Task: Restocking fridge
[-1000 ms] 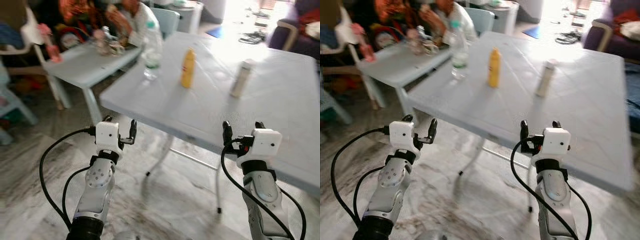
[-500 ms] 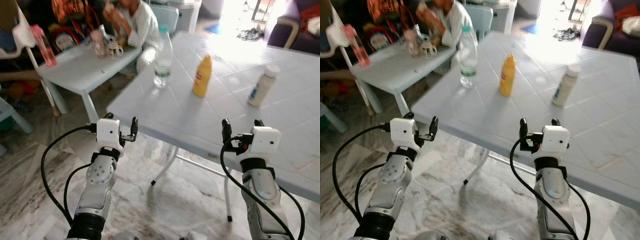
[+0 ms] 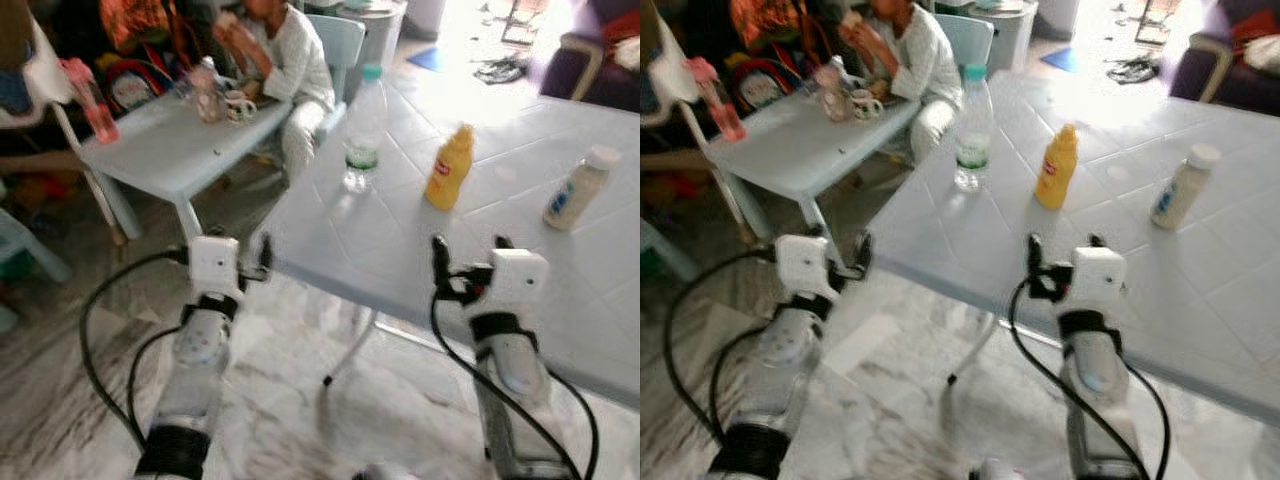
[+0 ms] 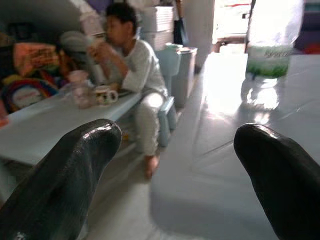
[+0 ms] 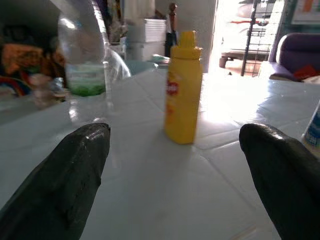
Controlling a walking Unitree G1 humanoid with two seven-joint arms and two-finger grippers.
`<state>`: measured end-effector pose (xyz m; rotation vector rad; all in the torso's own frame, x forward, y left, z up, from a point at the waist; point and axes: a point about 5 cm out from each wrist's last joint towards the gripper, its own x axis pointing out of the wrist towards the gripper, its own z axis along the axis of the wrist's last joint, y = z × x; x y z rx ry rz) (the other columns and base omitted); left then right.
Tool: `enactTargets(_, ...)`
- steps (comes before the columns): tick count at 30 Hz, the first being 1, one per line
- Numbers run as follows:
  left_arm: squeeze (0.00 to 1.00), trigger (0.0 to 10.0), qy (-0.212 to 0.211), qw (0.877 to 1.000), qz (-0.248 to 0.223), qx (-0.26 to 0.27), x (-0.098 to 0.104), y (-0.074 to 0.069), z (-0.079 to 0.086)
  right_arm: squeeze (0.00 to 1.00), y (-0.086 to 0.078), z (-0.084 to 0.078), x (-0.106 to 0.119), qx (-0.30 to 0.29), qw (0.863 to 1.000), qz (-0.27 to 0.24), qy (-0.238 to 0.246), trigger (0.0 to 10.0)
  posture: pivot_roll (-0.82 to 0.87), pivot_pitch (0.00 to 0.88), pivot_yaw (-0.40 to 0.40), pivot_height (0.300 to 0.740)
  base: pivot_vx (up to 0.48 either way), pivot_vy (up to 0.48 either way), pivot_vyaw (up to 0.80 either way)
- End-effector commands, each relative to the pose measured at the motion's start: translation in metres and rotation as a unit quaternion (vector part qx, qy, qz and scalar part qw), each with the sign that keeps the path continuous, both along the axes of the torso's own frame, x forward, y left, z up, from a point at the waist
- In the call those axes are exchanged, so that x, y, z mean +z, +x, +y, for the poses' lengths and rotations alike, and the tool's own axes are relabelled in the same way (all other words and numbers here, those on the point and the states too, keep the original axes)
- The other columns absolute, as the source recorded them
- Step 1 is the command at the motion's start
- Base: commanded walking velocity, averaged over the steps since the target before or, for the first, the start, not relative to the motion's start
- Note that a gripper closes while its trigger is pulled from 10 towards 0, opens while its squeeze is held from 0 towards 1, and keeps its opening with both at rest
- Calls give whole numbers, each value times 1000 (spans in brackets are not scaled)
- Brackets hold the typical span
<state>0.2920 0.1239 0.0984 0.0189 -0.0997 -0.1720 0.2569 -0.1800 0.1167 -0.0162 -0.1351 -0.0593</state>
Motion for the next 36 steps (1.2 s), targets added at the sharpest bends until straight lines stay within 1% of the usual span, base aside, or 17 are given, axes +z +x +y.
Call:
enactTargets(1,0,10000,7,1000,-6,8,4,3,6,0,3,5,3,7,1000,-5,2,10000,21,57,1,740,416,240,0)
enactTargets(10,0,10000,8,1000,-1,6,3,3,6,0,2,6,1,7,1000,-3,0,10000,21,56,3,740,403,259,0)
enactTargets(14,0,10000,10,1000,-4,4,4,3,6,0,2,7,1,8,1000,-2,-1,10000,21,56,3,740,386,0,0)
enactTargets(21,0,10000,3,1000,-10,3,6,-1,5,0,2,9,0,13,1000,-1,-5,10000,25,58,-3,740,0,0,0)
enactTargets(25,0,10000,2,1000,-10,4,6,-2,6,0,1,12,5,20,1000,-14,-17,10000,24,59,-3,740,0,0,0)
enactTargets(28,0,10000,3,1000,-10,2,6,-2,6,0,3,13,8,19,1000,-20,-13,10000,27,62,-1,740,0,0,0)
enactTargets(32,0,10000,3,1000,-10,1,7,-1,3,0,13,14,20,37,998,-37,-24,10000,27,67,4,740,0,0,0)
enactTargets(33,0,10000,3,1000,-9,0,7,-1,3,0,21,13,25,47,998,-41,-23,10000,26,67,6,740,0,0,0)
enactTargets(34,0,10000,3,1000,-9,-1,7,-1,2,0,23,13,27,51,997,-43,-24,10000,26,67,6,740,0,0,0)
enactTargets(36,0,10000,3,1000,-8,-5,7,-2,1,0,35,9,42,66,995,-63,-50,10000,30,69,8,740,0,0,0)
